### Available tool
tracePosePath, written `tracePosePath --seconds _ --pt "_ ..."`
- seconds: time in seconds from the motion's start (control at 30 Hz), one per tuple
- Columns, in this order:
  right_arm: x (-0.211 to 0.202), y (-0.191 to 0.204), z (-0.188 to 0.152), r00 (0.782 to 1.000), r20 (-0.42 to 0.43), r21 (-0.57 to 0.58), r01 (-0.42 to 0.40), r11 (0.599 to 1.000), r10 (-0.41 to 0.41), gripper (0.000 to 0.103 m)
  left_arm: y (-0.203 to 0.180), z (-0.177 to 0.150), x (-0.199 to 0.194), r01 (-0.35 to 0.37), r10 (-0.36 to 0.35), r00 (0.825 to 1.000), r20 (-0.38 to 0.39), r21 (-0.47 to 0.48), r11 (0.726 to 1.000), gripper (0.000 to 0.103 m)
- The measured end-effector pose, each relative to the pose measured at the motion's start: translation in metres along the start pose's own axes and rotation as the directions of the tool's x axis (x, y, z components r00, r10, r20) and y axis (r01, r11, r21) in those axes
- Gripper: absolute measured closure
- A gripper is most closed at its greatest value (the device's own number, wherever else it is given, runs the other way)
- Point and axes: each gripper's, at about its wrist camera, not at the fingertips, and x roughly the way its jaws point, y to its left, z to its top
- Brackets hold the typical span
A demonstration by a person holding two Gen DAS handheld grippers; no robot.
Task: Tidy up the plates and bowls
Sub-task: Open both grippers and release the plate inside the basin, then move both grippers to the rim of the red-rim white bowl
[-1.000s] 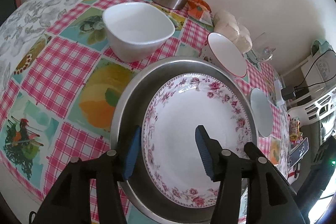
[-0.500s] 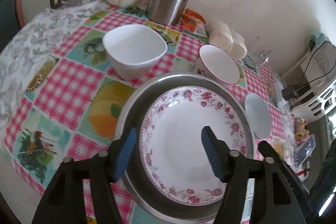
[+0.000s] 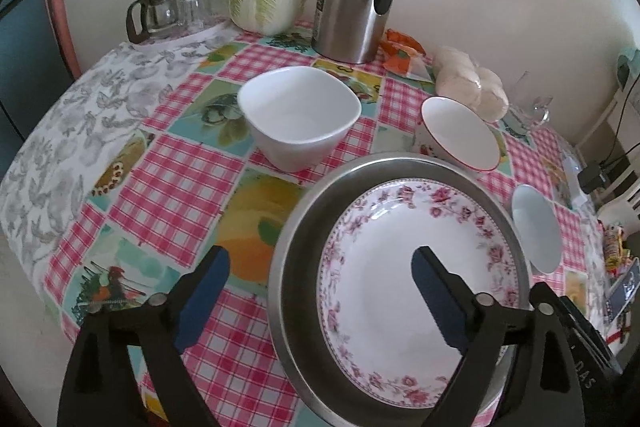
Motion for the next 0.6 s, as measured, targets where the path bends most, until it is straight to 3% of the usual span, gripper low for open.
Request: tracePosePath --seconds 0.13,0.2,0.6 --pt "0.001 -0.003 -0.001 1.000 -0.004 0.001 0.010 1.000 -0.010 0.015 0.000 -0.001 0.002 -0.048 0.048 0.999 0.007 0.021 0.999 0.005" --pt "0.003 -0.004 -0.001 1.000 -0.011 0.005 0.015 1.000 -0.015 0.000 0.000 -0.002 0.003 -0.058 0.058 0.998 0.005 0.022 0.998 0.005" --pt "0.000 -0.018 -0.001 1.000 0.002 0.031 0.022 0.999 -0.022 0.000 -0.005 -0.002 0.004 -0.030 0.030 0.999 -0.013 0.010 0.999 0.004"
